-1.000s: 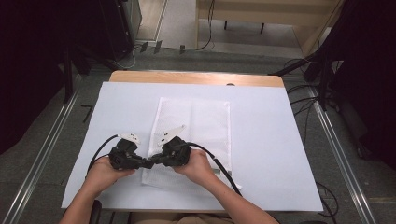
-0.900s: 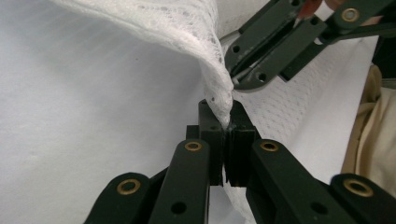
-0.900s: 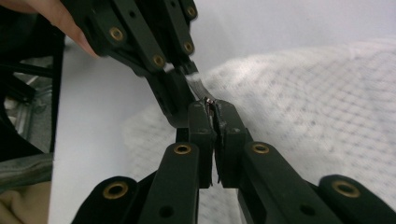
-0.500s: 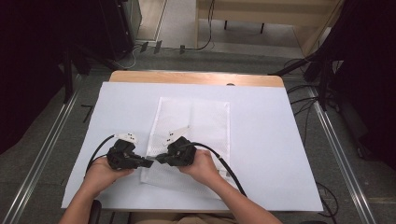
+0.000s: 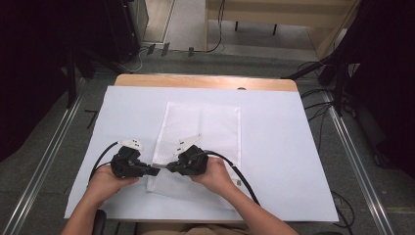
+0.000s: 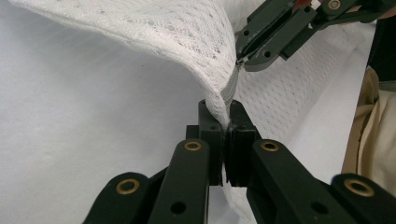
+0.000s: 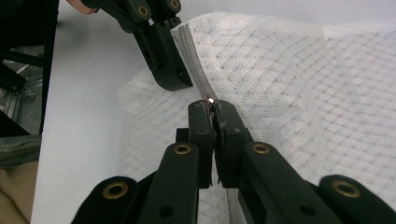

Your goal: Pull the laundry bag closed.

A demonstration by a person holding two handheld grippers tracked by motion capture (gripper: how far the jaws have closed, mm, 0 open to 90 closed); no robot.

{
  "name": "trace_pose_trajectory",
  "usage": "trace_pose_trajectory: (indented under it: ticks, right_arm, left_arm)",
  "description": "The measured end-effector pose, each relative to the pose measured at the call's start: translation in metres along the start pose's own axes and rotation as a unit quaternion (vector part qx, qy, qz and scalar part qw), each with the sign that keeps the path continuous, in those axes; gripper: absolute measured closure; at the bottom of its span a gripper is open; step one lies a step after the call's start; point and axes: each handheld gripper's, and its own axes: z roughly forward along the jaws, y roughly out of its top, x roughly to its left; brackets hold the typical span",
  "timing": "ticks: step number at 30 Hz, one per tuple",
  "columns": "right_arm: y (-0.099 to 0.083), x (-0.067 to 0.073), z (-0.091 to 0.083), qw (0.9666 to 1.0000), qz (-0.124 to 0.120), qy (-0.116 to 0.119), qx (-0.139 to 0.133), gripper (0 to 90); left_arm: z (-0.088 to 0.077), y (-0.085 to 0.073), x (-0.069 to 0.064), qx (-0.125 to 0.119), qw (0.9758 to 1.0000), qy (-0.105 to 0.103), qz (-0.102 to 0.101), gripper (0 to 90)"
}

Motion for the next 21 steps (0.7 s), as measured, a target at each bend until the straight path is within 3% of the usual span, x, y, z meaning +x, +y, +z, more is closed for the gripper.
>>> trace_pose_trajectory:
  ticks: [15,21]
  right_arm:
    - [-0.010,-0.004,-0.007,0.9998,0.012,-0.007,0.012,88.3]
    - [-0.010,-0.002,-0.013,0.9999,0.002,-0.010,0.014,88.3]
  left_arm:
    - [-0.003,-0.002,0.002,-0.003,1.0000,0.002,0.000,88.1]
    - [-0.003,-0.001,0.002,-0.009,1.0000,0.002,0.001,88.0]
